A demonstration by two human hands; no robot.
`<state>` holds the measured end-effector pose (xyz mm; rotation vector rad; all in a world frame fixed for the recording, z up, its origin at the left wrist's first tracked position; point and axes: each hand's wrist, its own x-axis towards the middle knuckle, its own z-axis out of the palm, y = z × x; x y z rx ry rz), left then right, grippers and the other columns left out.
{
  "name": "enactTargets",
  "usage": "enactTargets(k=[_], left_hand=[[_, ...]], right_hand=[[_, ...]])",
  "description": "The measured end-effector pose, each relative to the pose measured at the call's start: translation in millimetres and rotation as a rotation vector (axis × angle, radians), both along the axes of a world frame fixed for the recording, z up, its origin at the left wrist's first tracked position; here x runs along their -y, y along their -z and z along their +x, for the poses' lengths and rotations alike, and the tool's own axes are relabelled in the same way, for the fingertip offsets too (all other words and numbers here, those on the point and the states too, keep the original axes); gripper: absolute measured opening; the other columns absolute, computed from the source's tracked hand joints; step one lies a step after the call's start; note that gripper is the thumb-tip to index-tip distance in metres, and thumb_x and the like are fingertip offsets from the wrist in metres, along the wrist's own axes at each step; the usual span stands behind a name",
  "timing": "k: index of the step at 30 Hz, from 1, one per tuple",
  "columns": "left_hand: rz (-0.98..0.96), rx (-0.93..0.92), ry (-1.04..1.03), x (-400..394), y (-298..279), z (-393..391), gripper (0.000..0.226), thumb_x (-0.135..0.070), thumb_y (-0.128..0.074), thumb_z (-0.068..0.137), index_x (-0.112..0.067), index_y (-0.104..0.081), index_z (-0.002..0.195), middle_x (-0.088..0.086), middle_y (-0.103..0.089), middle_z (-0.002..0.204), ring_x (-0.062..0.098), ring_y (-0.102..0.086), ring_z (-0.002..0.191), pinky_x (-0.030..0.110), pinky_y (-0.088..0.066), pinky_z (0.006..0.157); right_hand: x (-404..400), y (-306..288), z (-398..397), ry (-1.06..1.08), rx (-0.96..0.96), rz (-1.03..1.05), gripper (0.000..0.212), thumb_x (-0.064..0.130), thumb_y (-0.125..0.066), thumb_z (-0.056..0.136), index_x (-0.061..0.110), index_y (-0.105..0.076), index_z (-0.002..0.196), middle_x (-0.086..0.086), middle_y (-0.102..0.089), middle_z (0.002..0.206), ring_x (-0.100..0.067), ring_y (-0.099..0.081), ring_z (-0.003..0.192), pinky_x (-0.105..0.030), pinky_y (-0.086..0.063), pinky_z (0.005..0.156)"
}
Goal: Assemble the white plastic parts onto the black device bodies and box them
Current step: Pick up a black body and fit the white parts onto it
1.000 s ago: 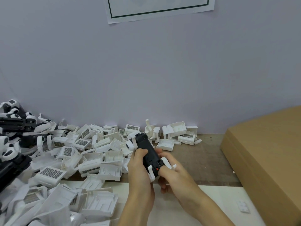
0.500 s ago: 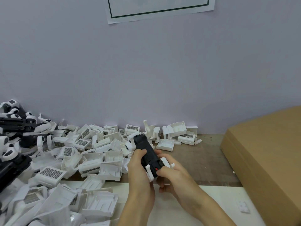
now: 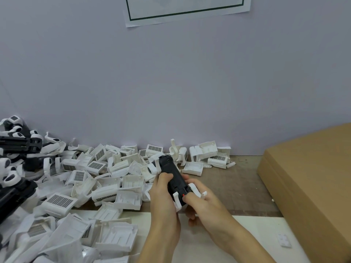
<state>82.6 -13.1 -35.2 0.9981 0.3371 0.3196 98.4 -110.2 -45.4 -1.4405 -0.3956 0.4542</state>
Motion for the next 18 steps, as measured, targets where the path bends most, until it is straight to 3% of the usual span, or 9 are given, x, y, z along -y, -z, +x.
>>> enactTargets(k=[3, 6, 9, 12, 15, 18], left_hand=[[-0.041, -0.005, -0.001, 0.2, -1.4, 0.4, 0.040, -0.026, -0.051, 0.089, 0.005, -0.061, 0.112, 0.018, -0.055, 0.091, 0.033, -0.053, 0.080, 0.034, -0.040, 0.056], [-0.144, -0.011, -0.010, 1.6, -4.8, -0.6, 0.043, -0.027, -0.051, 0.092, 0.005, -0.062, 0.118, 0.019, -0.054, 0.099, 0.033, -0.050, 0.087, 0.032, -0.036, 0.059], [-0.222, -0.001, -0.038, 1.8, -6.0, -1.1, 0.049, -0.029, -0.044, 0.098, 0.008, -0.061, 0.126, 0.026, -0.064, 0.107, 0.037, -0.055, 0.099, 0.040, -0.042, 0.079], [-0.214, -0.002, -0.054, 1.0, -6.8, -0.4, 0.044, -0.024, -0.042, 0.102, 0.008, -0.060, 0.127, 0.029, -0.068, 0.117, 0.040, -0.063, 0.106, 0.048, -0.042, 0.103], [-0.146, 0.035, -0.094, -1.0, -8.0, 1.7, 0.032, -0.015, -0.053, 0.100, 0.003, -0.059, 0.126, 0.020, -0.072, 0.093, 0.031, -0.070, 0.081, 0.044, -0.055, 0.079], [-0.070, 0.023, -0.095, -2.6, -8.4, 2.7, 0.032, -0.018, -0.072, 0.086, 0.003, -0.068, 0.110, 0.017, -0.070, 0.089, 0.030, -0.068, 0.079, 0.044, -0.055, 0.076]], right_hand=[[-0.4, -2.0, -1.0, 0.020, -0.008, -0.014, 0.035, 0.031, -0.051, 0.071, 0.052, -0.066, 0.094, 0.015, -0.061, 0.065, -0.004, -0.051, 0.053, -0.024, -0.043, 0.053], [-0.4, -4.1, -2.3, 0.042, -0.031, 0.007, 0.028, 0.038, -0.054, 0.072, 0.045, -0.069, 0.095, 0.007, -0.067, 0.077, -0.011, -0.057, 0.062, -0.027, -0.044, 0.059], [-0.5, -3.8, -2.6, 0.083, 0.013, -0.013, 0.030, 0.043, -0.055, 0.072, 0.047, -0.066, 0.100, 0.008, -0.075, 0.098, -0.013, -0.069, 0.081, -0.029, -0.046, 0.073], [0.2, -5.9, -2.4, 0.161, 0.014, 0.088, 0.037, 0.042, -0.056, 0.073, 0.041, -0.064, 0.109, 0.002, -0.075, 0.106, -0.020, -0.072, 0.093, -0.029, -0.054, 0.075], [6.2, -8.1, 0.9, 0.342, 0.040, 0.161, 0.041, 0.046, -0.054, 0.074, 0.038, -0.061, 0.114, 0.015, -0.074, 0.099, -0.008, -0.069, 0.097, -0.032, -0.050, 0.085], [10.8, -9.4, 1.7, 0.524, 0.217, 0.163, 0.035, 0.042, -0.054, 0.077, 0.038, -0.064, 0.109, 0.019, -0.068, 0.095, 0.002, -0.063, 0.091, -0.015, -0.045, 0.075]])
